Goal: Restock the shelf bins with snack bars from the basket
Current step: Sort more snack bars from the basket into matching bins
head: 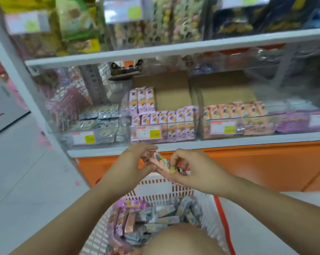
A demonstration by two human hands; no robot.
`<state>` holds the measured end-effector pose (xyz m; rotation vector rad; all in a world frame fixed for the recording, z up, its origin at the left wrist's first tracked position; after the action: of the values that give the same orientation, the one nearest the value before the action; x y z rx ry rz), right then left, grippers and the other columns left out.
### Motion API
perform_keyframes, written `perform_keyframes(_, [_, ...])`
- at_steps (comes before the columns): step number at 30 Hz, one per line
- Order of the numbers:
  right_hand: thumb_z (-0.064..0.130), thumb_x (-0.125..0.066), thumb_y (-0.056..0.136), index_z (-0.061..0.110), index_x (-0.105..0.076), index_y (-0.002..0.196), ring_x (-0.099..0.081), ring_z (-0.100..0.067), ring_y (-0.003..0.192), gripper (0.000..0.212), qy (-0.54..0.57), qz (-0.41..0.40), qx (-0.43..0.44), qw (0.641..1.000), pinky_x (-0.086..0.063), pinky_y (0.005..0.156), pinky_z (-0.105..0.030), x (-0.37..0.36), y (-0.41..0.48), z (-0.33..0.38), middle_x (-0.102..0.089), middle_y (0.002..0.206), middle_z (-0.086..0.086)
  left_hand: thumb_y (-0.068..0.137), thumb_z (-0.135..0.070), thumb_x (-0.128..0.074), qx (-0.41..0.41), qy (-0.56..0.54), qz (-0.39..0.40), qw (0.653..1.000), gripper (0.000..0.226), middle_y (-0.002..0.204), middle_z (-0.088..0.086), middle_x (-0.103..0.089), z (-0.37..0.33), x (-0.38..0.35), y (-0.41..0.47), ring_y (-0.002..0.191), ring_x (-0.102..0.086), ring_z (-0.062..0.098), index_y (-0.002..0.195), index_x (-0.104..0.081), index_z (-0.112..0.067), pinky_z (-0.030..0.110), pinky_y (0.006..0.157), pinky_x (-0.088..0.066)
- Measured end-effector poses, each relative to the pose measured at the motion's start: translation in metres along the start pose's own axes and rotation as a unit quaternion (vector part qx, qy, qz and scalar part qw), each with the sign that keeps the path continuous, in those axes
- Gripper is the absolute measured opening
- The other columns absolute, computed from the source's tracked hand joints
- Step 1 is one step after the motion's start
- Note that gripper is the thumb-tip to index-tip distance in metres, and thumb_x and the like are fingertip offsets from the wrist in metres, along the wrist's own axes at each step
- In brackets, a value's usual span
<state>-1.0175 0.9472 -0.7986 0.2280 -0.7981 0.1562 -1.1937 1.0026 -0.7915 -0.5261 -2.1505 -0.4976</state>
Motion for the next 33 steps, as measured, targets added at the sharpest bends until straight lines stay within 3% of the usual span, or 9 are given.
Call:
perform_keyframes(2, [0.035, -0.067, 0.081, 0.033, -0.050, 0.081, -0.059, -0.006, 0.067, 0.017, 0.018, -0.039, -0.019, 0.999, -0.051, 0.064, -0.036, 0.019, -0.011, -0.002, -0.061, 0.083, 0.015, 0.087, -0.024, -0.067, -0.001, -0.018, -0.016, 1.000, 0.042, 0.121, -0.016, -0.049, -0.021, -0.002, 0.013, 0.108, -0.051, 0.001, 0.126, -0.053, -0.033, 0.023, 0.095, -0.043])
perform_keyframes(5, [0.032, -0.070, 0.078, 0.036, -0.050, 0.080, -0.059, -0.006, 0.070, 0.020, 0.009, -0.097, -0.037, 0.995, -0.051, 0.064, -0.037, 0.045, -0.022, -0.012, -0.059, 0.082, 0.020, 0.088, -0.022, -0.066, 0.000, -0.050, -0.040, 0.998, 0.044, 0.126, -0.008, -0.053, -0.052, -0.009, 0.033, 0.099, -0.059, 0.003, 0.129, -0.051, -0.030, 0.023, 0.085, -0.049])
perform_keyframes(9, [0.027, -0.070, 0.077, 0.035, -0.052, 0.078, -0.055, 0.007, 0.066, 0.020, 0.000, -0.178, -0.059, 0.982, -0.049, 0.061, -0.025, 0.085, -0.030, -0.037, -0.059, 0.082, 0.022, 0.092, -0.023, -0.060, 0.000, -0.045, -0.087, 0.995, 0.043, 0.130, -0.007, -0.053, -0.079, -0.022, 0.061, 0.101, -0.057, 0.006, 0.133, -0.048, -0.027, 0.025, 0.083, -0.047])
perform_keyframes(13, [0.016, -0.070, 0.078, 0.032, -0.052, 0.076, -0.054, 0.005, 0.057, 0.023, 0.021, -0.265, -0.077, 0.961, -0.041, 0.056, -0.016, 0.121, -0.025, -0.064, -0.060, 0.081, 0.018, 0.093, -0.023, -0.057, -0.021, 0.057, -0.101, 0.993, 0.040, 0.135, -0.002, -0.049, -0.086, -0.036, 0.092, 0.117, -0.051, 0.016, 0.133, -0.050, -0.023, 0.032, 0.094, -0.044])
perform_keyframes(19, [0.018, -0.069, 0.082, 0.027, -0.055, 0.083, -0.059, -0.008, 0.071, 0.016, 0.077, -0.335, -0.122, 0.931, -0.050, 0.065, -0.028, 0.155, 0.023, -0.103, -0.058, 0.083, 0.014, 0.097, -0.029, -0.049, -0.076, 0.173, -0.056, 0.980, 0.053, 0.147, -0.007, -0.034, -0.090, -0.057, 0.132, 0.128, -0.041, 0.018, 0.145, -0.029, -0.037, 0.037, 0.105, -0.037])
perform_keyframes(21, [0.017, -0.069, 0.083, 0.026, -0.054, 0.080, -0.062, -0.007, 0.071, 0.017, 0.085, -0.343, -0.136, 0.926, -0.053, 0.067, -0.025, 0.159, 0.047, -0.114, -0.059, 0.079, 0.013, 0.098, -0.034, -0.045, -0.061, 0.195, -0.037, 0.978, 0.054, 0.151, -0.007, -0.026, -0.085, -0.064, 0.145, 0.128, -0.042, 0.020, 0.146, -0.022, -0.042, 0.040, 0.107, -0.035])
perform_keyframes(25, [0.024, -0.068, 0.082, 0.025, -0.048, 0.072, -0.066, -0.025, 0.078, 0.022, 0.058, -0.340, -0.161, 0.925, -0.055, 0.072, -0.046, 0.157, 0.099, -0.132, -0.067, 0.079, 0.000, 0.101, -0.033, -0.037, -0.073, 0.175, 0.030, 0.981, 0.050, 0.154, -0.007, -0.024, -0.073, -0.071, 0.158, 0.123, -0.049, 0.020, 0.146, -0.017, -0.044, 0.035, 0.098, -0.043])
perform_keyframes(30, [0.027, -0.062, 0.087, 0.021, -0.052, 0.080, -0.061, -0.027, 0.085, 0.014, -0.016, -0.320, -0.196, 0.927, -0.052, 0.076, -0.038, 0.149, 0.145, -0.142, -0.066, 0.089, -0.003, 0.102, -0.030, -0.034, -0.113, 0.201, 0.047, 0.972, 0.047, 0.155, -0.012, -0.023, -0.060, -0.073, 0.155, 0.123, -0.049, 0.017, 0.145, -0.019, -0.044, 0.031, 0.096, -0.043])
perform_keyframes(33, [0.025, -0.061, 0.090, 0.020, -0.058, 0.081, -0.062, -0.025, 0.085, 0.011, -0.026, -0.254, -0.187, 0.949, -0.051, 0.075, -0.035, 0.140, 0.159, -0.145, -0.066, 0.088, -0.004, 0.102, -0.032, -0.033, -0.129, 0.205, 0.043, 0.969, 0.049, 0.154, -0.014, -0.023, -0.055, -0.074, 0.157, 0.125, -0.047, 0.014, 0.145, -0.014, -0.045, 0.030, 0.097, -0.043])
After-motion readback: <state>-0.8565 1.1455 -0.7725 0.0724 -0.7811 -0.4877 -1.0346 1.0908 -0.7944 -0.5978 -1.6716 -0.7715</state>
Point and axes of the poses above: each hand's wrist, its own y-axis towards the middle knuckle, its own x-axis out of the back of the hand, z = x × y, the point moved 3 cm from there along y, towards the middle knuckle
